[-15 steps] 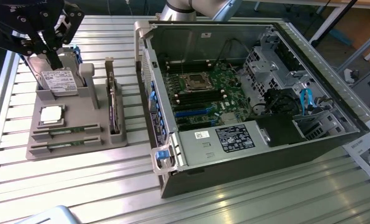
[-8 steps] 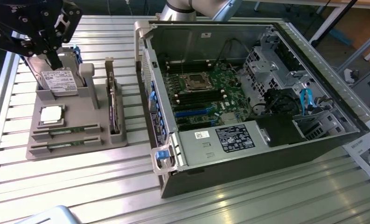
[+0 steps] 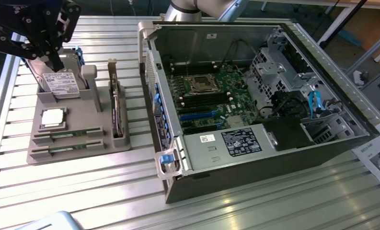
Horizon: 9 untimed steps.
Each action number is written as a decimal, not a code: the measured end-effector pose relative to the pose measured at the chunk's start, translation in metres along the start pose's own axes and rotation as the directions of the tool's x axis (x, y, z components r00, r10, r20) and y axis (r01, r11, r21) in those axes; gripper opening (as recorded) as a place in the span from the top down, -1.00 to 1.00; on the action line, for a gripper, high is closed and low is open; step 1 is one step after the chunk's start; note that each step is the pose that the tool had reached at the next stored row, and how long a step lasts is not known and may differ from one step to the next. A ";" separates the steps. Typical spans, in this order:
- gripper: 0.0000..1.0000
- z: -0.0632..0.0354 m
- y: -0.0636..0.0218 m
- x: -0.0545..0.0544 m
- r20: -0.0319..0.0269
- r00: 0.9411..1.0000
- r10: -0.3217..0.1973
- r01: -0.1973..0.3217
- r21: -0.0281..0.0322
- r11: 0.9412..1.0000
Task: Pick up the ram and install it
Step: 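Pick up the ram and move it above insertion slot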
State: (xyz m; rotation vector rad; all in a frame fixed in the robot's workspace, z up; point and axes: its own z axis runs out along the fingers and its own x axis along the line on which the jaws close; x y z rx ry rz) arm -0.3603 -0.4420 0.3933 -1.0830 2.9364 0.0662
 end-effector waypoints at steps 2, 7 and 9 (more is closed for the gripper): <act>0.80 0.0000 0.0000 0.000 -0.001 0.999 -0.039 0.039 -0.001 0.999; 0.80 0.0000 0.0000 0.000 -0.005 0.989 -0.146 0.146 -0.004 0.989; 0.80 0.0000 0.0000 0.000 -0.006 0.983 -0.183 0.183 -0.005 0.983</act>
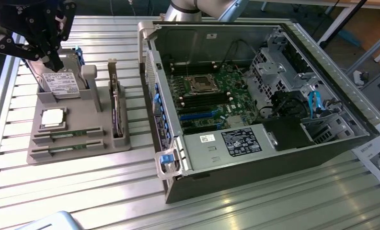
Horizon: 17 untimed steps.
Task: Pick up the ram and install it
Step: 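Pick up the ram and move it above insertion slot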
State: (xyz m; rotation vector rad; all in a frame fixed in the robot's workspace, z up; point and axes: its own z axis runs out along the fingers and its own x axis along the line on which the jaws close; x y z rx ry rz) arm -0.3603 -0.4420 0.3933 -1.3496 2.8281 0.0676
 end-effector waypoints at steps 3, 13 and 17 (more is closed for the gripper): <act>0.80 0.0000 0.0000 0.000 -0.002 0.998 -0.059 0.059 -0.002 0.998; 0.80 0.0000 0.0000 0.000 -0.008 0.970 -0.242 0.242 -0.007 0.970; 0.80 0.0000 0.0000 0.000 -0.010 0.947 -0.321 0.321 -0.010 0.947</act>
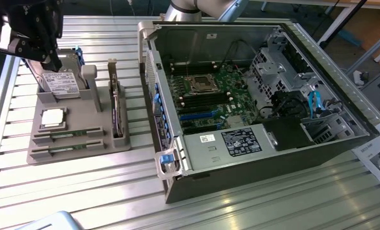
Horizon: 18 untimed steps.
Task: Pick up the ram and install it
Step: 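Pick up the ram and move it above insertion slot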
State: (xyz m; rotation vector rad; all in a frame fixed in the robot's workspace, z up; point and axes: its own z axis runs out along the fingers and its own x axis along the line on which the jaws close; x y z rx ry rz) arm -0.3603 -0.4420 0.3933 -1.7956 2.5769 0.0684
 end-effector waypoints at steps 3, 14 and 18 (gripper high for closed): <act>0.80 0.0000 0.0000 0.000 -0.002 0.998 -0.066 0.066 -0.002 0.998; 0.80 0.0000 0.0000 0.000 -0.009 0.962 -0.272 0.272 -0.008 0.962; 0.80 0.0000 0.0000 0.000 -0.010 0.954 -0.299 0.299 -0.009 0.954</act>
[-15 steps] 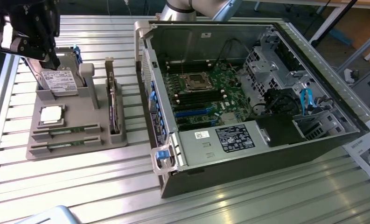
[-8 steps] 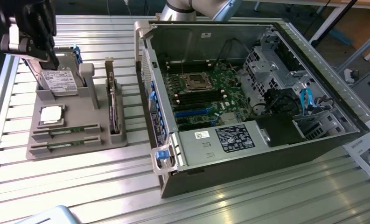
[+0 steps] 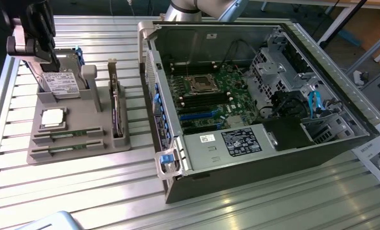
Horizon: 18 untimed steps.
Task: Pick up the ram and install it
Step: 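Pick up the ram and move it above insertion slot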
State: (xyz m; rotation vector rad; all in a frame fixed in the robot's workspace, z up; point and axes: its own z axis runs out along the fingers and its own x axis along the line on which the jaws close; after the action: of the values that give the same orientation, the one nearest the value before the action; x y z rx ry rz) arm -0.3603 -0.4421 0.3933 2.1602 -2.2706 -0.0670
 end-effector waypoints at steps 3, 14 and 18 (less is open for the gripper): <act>0.80 0.0000 0.0000 0.000 0.000 1.000 -0.005 0.005 0.000 1.000; 0.80 0.0000 0.0000 0.000 -0.002 0.999 -0.054 0.054 -0.001 0.999; 0.80 0.0001 0.0000 0.000 -0.002 0.999 -0.054 0.054 -0.001 0.999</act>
State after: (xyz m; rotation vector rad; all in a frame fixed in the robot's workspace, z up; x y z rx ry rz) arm -0.3603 -0.4420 0.3933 2.2204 -2.2103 -0.0667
